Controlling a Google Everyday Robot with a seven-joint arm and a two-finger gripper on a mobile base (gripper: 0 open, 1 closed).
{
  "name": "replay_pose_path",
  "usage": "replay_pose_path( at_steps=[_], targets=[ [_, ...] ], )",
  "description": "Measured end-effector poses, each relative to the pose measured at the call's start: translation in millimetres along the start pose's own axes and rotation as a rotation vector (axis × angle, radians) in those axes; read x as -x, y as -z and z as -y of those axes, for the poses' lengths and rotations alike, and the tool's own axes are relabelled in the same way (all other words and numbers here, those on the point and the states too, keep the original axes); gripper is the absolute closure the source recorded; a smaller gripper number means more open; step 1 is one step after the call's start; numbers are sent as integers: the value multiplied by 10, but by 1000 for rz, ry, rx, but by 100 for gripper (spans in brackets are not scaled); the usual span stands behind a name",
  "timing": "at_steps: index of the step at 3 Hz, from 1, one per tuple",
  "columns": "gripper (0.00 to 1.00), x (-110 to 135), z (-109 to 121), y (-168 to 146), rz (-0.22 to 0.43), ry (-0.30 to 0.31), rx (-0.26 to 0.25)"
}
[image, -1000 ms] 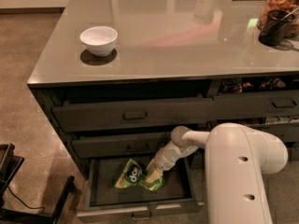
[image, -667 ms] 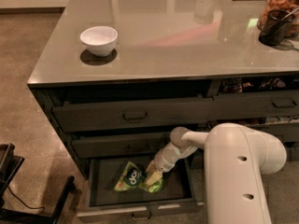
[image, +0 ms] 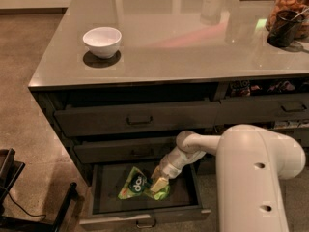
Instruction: Pick green rice chip bag from bottom drawer and place on counter
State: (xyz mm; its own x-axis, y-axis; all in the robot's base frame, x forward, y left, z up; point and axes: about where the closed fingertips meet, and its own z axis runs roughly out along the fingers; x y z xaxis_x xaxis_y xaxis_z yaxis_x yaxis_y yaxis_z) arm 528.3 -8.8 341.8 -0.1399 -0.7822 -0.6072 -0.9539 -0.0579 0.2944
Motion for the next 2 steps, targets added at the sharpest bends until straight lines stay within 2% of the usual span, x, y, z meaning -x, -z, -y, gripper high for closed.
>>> replay_pose_path(
  at_steps=[1,2],
  targets=[
    [100,193,-243,263,-37,27,-45],
    [100,652,-518,686,-108,73,-83]
  ],
)
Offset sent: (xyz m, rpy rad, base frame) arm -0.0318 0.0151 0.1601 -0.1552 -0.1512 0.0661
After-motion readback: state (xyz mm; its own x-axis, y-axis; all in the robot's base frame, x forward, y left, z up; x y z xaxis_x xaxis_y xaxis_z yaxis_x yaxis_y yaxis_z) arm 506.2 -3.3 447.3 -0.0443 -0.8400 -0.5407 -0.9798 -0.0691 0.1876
